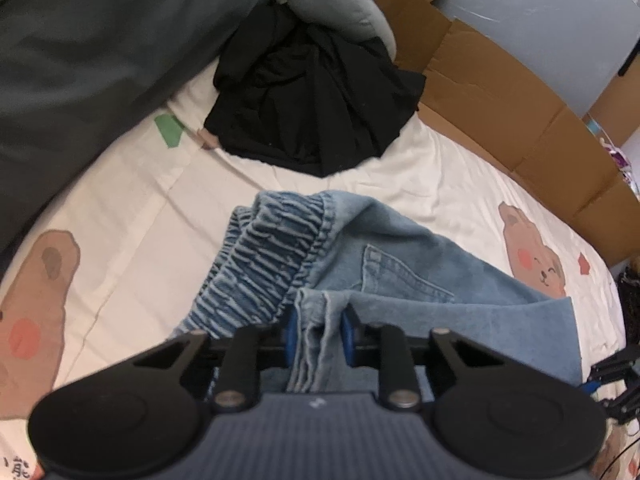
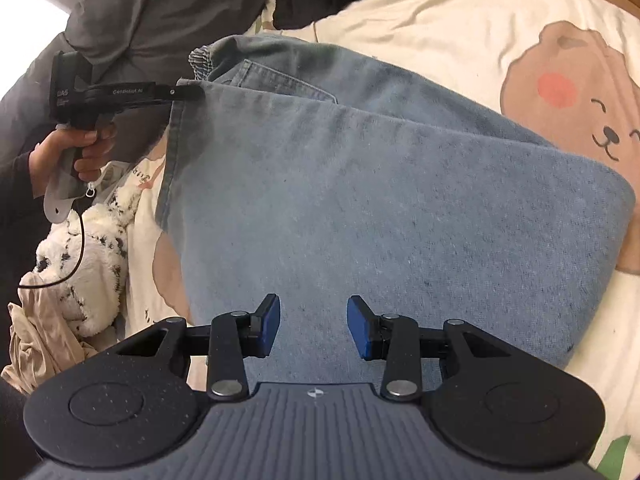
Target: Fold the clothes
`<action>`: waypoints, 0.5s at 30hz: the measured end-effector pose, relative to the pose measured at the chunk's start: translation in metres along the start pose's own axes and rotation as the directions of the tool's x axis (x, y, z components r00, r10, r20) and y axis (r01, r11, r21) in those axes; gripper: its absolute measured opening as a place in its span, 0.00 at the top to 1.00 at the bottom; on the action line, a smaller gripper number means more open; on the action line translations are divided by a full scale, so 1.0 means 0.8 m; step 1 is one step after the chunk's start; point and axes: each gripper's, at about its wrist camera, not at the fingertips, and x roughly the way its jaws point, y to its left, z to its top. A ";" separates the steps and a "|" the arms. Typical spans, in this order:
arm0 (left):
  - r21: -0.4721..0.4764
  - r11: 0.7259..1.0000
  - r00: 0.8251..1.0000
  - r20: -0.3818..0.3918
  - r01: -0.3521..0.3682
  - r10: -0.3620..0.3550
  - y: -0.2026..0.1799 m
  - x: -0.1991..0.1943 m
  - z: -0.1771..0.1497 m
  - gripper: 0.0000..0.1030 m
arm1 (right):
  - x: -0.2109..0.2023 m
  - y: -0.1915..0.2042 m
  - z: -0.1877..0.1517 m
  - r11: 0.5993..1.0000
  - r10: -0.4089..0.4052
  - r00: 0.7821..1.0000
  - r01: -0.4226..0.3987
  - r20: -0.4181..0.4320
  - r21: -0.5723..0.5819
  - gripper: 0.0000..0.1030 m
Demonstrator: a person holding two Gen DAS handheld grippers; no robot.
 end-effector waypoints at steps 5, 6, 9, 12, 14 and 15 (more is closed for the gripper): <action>0.050 0.999 1.000 0.014 -0.018 0.017 -0.012 -0.012 0.003 0.82 | 0.005 0.000 0.002 1.000 -0.003 1.000 0.003 0.004 0.007 0.60; 0.052 0.998 1.000 0.016 -0.022 0.021 -0.013 -0.013 0.003 0.82 | 0.008 -0.001 0.002 1.000 -0.007 1.000 0.007 -0.001 0.009 0.60; 0.056 0.997 0.999 0.015 -0.050 0.049 -0.015 -0.013 -0.002 0.83 | 0.017 0.003 0.001 1.000 -0.029 1.000 0.029 -0.005 0.005 0.60; 0.074 0.992 0.994 0.018 -0.104 0.103 -0.028 -0.010 -0.006 0.82 | 0.029 0.000 0.008 0.995 -0.069 0.997 0.067 0.016 0.078 0.60; 0.085 0.986 0.989 0.025 -0.146 0.145 -0.040 -0.010 -0.006 0.82 | 0.037 0.001 0.016 0.986 -0.111 0.993 0.107 0.031 0.130 0.60; 0.098 0.981 0.986 0.032 -0.166 0.164 -0.046 -0.011 -0.007 0.82 | 0.040 0.003 0.021 0.982 -0.132 0.991 0.126 0.036 0.143 0.60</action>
